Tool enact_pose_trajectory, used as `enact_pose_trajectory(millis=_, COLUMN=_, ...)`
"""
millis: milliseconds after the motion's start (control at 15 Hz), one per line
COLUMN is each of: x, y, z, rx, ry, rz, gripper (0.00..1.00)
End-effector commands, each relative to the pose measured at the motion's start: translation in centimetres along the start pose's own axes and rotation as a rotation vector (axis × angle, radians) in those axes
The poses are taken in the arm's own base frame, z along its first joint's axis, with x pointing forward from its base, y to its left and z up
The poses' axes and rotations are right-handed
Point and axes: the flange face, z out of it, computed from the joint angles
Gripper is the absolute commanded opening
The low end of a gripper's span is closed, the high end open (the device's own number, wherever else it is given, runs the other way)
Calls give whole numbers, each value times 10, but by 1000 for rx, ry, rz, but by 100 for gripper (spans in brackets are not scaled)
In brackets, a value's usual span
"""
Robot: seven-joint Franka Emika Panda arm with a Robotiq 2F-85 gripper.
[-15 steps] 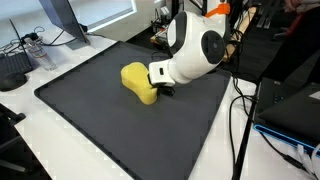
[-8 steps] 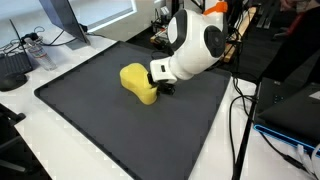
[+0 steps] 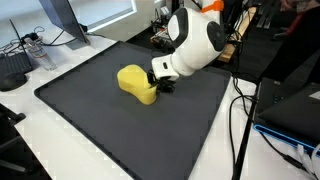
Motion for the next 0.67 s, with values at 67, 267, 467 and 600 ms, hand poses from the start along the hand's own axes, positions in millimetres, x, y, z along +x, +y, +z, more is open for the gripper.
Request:
enact_pose_trajectory(millis=67, x=-7, y=4, z=12, rx=3, ry=41, rz=0, gripper=4)
enact_pose_trajectory(millis=267, x=-8, y=4, z=12, rx=2, ry=47, rz=1, gripper=4)
enact_pose_trajectory(millis=467, x=-8, y=5, z=13, rx=1, ry=50, rz=5, gripper=4)
enact_pose_trajectory(millis=600, x=-8, y=4, z=13, rx=8, ry=51, rz=5, gripper=36)
